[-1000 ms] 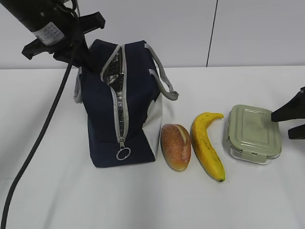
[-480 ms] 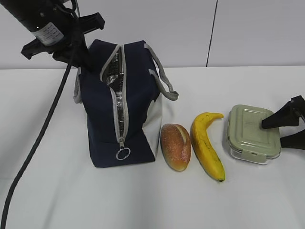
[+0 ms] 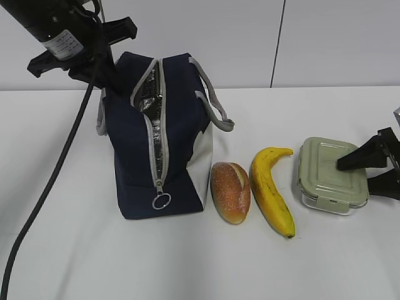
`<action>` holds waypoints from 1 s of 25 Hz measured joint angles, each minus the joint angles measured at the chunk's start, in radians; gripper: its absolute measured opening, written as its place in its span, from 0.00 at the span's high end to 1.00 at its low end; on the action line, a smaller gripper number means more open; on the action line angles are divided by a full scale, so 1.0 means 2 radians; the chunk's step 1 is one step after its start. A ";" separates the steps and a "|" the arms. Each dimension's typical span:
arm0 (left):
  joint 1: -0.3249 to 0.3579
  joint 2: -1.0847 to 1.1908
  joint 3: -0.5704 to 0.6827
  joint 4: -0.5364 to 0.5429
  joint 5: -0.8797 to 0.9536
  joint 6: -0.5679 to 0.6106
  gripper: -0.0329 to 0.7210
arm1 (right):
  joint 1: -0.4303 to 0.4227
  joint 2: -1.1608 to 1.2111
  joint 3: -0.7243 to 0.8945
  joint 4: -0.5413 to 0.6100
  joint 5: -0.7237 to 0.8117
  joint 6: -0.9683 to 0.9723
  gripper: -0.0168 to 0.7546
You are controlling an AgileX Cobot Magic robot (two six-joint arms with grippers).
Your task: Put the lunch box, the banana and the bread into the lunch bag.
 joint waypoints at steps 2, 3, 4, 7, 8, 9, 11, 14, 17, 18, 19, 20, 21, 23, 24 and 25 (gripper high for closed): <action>0.000 0.000 0.000 0.000 0.000 0.000 0.96 | 0.000 0.001 -0.001 0.000 0.001 -0.001 0.26; 0.000 0.000 0.000 0.000 0.000 0.000 0.96 | 0.000 0.001 -0.001 0.000 0.002 -0.002 0.30; 0.000 0.000 0.000 0.000 0.000 0.000 0.96 | 0.000 0.001 -0.001 0.000 0.003 -0.002 0.34; 0.000 0.000 0.000 0.000 0.000 0.000 0.96 | 0.000 0.002 -0.001 0.003 0.011 -0.002 0.45; 0.000 0.000 0.000 0.000 0.000 0.000 0.96 | 0.000 0.002 -0.001 0.003 0.011 -0.003 0.46; 0.000 0.000 0.000 0.000 0.000 0.000 0.96 | 0.000 0.002 -0.001 0.003 0.011 -0.005 0.47; 0.000 0.000 0.000 0.001 0.000 0.000 0.96 | 0.000 0.002 -0.001 0.003 0.011 -0.006 0.48; 0.000 0.000 0.000 0.001 0.000 0.000 0.96 | 0.000 0.002 -0.001 0.012 0.010 -0.010 0.48; 0.000 0.000 0.000 0.001 0.000 0.000 0.96 | 0.000 0.002 -0.001 0.044 0.008 -0.025 0.48; 0.000 0.000 0.000 0.001 0.000 0.000 0.96 | 0.000 0.002 -0.001 0.057 0.008 -0.028 0.48; 0.000 0.000 0.000 0.001 0.000 0.000 0.96 | 0.000 0.002 -0.001 0.071 0.008 -0.030 0.48; 0.000 0.000 0.000 0.001 0.000 0.000 0.96 | 0.000 0.002 -0.001 0.082 0.008 -0.031 0.48; 0.000 0.000 0.000 0.001 0.000 0.000 0.96 | 0.000 0.002 -0.001 0.095 0.007 -0.033 0.48; 0.000 0.000 0.000 0.001 0.000 0.000 0.96 | 0.000 0.002 -0.001 0.108 0.006 -0.033 0.48; 0.000 0.000 0.000 0.001 0.000 0.000 0.96 | 0.000 0.002 -0.001 0.114 0.006 -0.033 0.48; 0.000 0.000 0.000 0.001 0.000 0.000 0.96 | 0.000 0.002 -0.001 0.117 0.005 -0.031 0.48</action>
